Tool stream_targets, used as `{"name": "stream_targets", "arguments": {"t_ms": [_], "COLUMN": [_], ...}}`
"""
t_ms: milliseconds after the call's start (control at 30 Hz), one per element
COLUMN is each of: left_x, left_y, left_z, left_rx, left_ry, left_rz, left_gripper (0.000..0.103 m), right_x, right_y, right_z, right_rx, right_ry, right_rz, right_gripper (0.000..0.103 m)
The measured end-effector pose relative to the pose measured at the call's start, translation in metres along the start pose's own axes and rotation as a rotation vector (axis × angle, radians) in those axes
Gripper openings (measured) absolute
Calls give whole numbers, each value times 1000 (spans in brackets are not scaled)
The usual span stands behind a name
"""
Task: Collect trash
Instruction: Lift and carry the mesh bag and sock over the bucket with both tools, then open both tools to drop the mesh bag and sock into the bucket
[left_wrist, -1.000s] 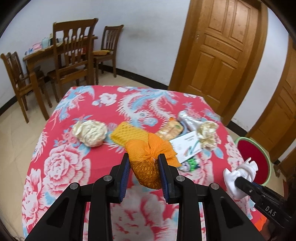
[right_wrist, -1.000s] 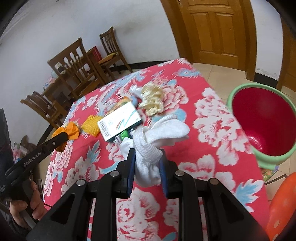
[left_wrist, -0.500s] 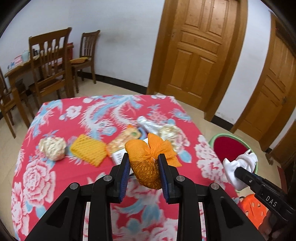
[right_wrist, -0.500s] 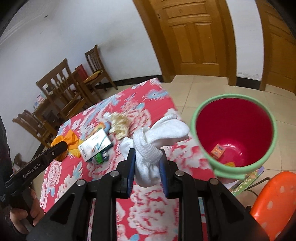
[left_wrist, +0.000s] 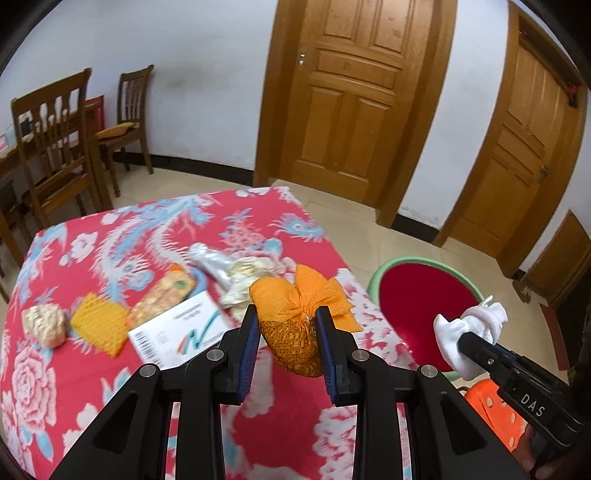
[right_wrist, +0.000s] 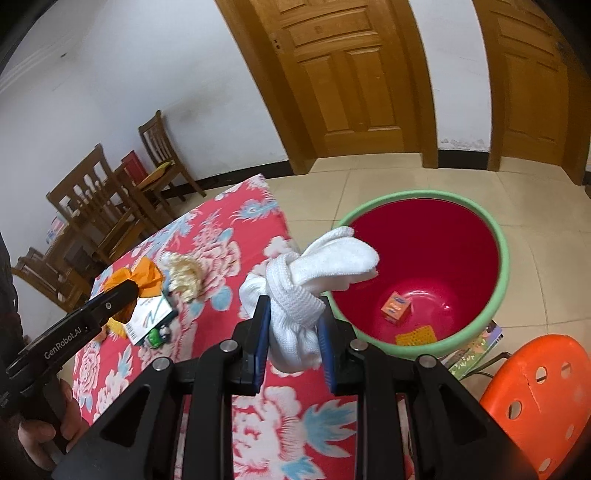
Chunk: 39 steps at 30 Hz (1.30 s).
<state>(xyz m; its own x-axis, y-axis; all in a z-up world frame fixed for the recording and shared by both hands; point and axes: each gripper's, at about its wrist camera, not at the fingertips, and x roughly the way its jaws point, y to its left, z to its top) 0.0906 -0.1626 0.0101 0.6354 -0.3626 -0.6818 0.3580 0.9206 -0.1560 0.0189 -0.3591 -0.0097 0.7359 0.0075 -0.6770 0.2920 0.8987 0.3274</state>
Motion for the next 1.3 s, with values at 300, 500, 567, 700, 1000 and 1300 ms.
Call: {"name": "stream_targets", "arguments": {"t_ms": [300, 500, 567, 700, 1000, 1300], "left_x": [32, 54, 61, 77, 112, 127], "left_y": [-43, -73, -83, -99, -129, -144], "left_z": [7, 8, 8, 7, 0, -4], "left_rx": [60, 102, 115, 134, 180, 197], "left_ry": [46, 80, 90, 119, 194, 225], "left_rz": [-43, -76, -84, -102, -129, -120], "left_gripper": [30, 30, 30, 30, 31, 40], "right_x": [5, 12, 15, 23, 42, 49], "right_y": [-41, -69, -79, -94, -123, -138], "right_z": [4, 6, 7, 8, 8, 7], "right_rx": [63, 104, 115, 138, 188, 221], "right_ry": [10, 30, 37, 53, 91, 105], "right_rz": [-45, -72, -83, -101, -118, -123], "right_gripper": [27, 27, 27, 28, 30, 37]}}
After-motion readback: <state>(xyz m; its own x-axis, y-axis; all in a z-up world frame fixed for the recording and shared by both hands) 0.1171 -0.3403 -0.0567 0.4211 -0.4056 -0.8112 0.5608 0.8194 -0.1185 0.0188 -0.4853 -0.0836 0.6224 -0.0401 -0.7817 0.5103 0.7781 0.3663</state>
